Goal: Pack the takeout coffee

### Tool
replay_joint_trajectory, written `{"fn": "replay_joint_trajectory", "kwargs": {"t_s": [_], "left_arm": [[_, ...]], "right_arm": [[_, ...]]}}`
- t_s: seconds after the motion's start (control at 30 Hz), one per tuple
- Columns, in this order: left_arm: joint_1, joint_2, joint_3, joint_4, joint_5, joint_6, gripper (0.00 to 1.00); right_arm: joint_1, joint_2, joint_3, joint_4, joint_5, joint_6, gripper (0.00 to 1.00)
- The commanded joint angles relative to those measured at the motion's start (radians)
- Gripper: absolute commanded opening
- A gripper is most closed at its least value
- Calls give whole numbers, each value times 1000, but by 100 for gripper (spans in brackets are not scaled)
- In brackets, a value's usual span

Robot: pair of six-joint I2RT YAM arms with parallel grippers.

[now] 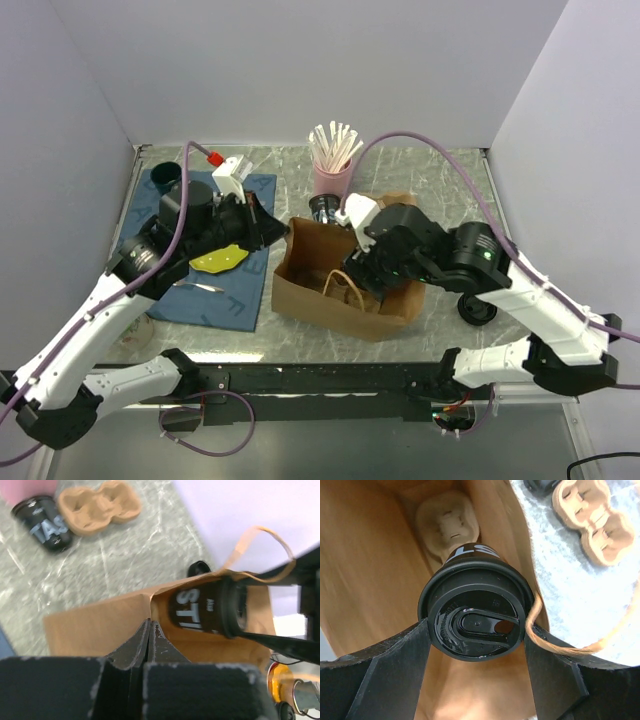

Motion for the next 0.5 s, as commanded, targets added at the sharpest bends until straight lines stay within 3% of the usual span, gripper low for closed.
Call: {"fn": "replay_joint_trajectory", "kwargs": {"t_s": [0.0, 0.23, 0.27, 0.3, 0.4, 0.47], "left_arm": [[0, -87, -110, 180, 66, 22, 1], [0, -186, -198, 159, 21, 55, 3], [0, -186, -190, 133, -11, 58, 8], [0, -183, -157, 71, -31, 54, 25], [0, -184, -62, -39, -69, 70, 58], [0, -196, -37, -128, -79, 81, 60]], "right_arm": [[13, 87, 58, 55, 54, -41, 46], [74, 78, -37, 47, 66, 6, 46], [94, 71, -58, 39, 74, 20, 46], [116, 71, -63, 21, 84, 28, 46], [179, 79, -55, -13, 113, 65, 46], [211, 90, -43, -39, 139, 92, 46]]}}
